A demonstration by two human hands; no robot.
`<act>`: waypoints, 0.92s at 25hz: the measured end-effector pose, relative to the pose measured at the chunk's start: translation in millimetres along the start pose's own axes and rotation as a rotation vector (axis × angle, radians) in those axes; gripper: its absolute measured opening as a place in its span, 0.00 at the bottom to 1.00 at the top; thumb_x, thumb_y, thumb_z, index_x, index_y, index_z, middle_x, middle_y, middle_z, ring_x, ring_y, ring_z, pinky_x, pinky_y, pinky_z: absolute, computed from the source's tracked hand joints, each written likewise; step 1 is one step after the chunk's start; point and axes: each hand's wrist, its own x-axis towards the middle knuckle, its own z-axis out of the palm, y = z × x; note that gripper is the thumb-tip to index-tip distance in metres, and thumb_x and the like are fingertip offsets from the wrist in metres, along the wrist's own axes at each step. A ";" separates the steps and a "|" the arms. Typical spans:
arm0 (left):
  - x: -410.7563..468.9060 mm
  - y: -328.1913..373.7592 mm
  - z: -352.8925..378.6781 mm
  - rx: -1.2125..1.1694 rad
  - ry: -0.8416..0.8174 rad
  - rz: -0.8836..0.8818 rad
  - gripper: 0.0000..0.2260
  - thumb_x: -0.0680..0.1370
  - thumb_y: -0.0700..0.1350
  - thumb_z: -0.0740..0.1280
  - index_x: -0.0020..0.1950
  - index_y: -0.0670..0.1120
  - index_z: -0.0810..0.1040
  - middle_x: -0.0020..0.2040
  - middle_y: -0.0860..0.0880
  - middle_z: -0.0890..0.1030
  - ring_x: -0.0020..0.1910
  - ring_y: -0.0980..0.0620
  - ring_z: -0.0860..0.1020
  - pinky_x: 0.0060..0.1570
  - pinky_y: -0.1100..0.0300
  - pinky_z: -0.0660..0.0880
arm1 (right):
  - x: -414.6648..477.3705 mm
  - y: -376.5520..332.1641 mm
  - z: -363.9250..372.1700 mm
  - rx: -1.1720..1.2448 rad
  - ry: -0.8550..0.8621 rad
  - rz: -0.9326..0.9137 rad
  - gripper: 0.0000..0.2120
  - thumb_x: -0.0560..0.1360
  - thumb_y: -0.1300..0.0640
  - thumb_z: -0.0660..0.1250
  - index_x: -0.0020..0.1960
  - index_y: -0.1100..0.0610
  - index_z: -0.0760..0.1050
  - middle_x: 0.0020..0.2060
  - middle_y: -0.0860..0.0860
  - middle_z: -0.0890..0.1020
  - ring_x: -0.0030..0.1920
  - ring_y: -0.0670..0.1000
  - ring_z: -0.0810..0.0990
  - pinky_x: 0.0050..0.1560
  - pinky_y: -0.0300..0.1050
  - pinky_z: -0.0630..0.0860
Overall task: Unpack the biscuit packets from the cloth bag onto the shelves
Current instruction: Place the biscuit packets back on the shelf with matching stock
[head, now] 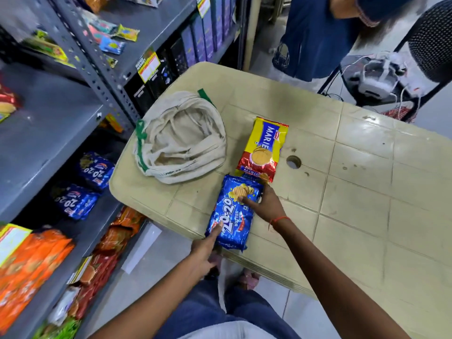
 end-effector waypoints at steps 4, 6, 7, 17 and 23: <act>6.3 0.3 7.9 -0.148 -0.112 -0.040 0.21 0.70 0.53 0.73 0.57 0.45 0.75 0.44 0.46 0.82 0.42 0.50 0.79 0.37 0.58 0.76 | 10.4 8.5 -2.6 0.345 -0.005 0.067 0.28 0.64 0.49 0.78 0.58 0.53 0.69 0.53 0.52 0.80 0.54 0.55 0.81 0.56 0.57 0.79; 3.6 0.8 6.0 -0.152 -0.092 -0.017 0.19 0.70 0.52 0.73 0.55 0.46 0.76 0.44 0.47 0.81 0.39 0.51 0.80 0.35 0.59 0.77 | 16.0 11.4 -5.9 0.367 -0.080 0.134 0.32 0.63 0.51 0.78 0.62 0.58 0.70 0.47 0.48 0.79 0.50 0.53 0.80 0.50 0.54 0.81; 3.4 2.1 1.0 -0.163 -0.067 -0.001 0.17 0.70 0.52 0.74 0.54 0.46 0.76 0.44 0.47 0.82 0.37 0.52 0.81 0.33 0.60 0.77 | 17.4 12.2 -5.4 0.358 -0.146 0.187 0.33 0.62 0.50 0.78 0.62 0.59 0.71 0.45 0.49 0.80 0.45 0.53 0.81 0.44 0.51 0.82; 2.0 21.2 -42.3 -0.232 0.073 0.135 0.23 0.68 0.55 0.75 0.56 0.45 0.75 0.43 0.47 0.83 0.38 0.50 0.81 0.35 0.59 0.78 | 20.0 -19.5 16.2 0.059 -0.367 0.191 0.39 0.58 0.30 0.70 0.52 0.62 0.79 0.52 0.60 0.83 0.49 0.56 0.81 0.55 0.55 0.79; -27.4 58.5 -129.6 -0.413 0.182 0.337 0.14 0.70 0.52 0.74 0.52 0.50 0.75 0.39 0.50 0.86 0.27 0.57 0.83 0.23 0.63 0.78 | 9.8 -117.3 72.5 0.107 -0.558 0.094 0.31 0.52 0.34 0.76 0.42 0.58 0.79 0.39 0.55 0.80 0.40 0.52 0.78 0.45 0.47 0.74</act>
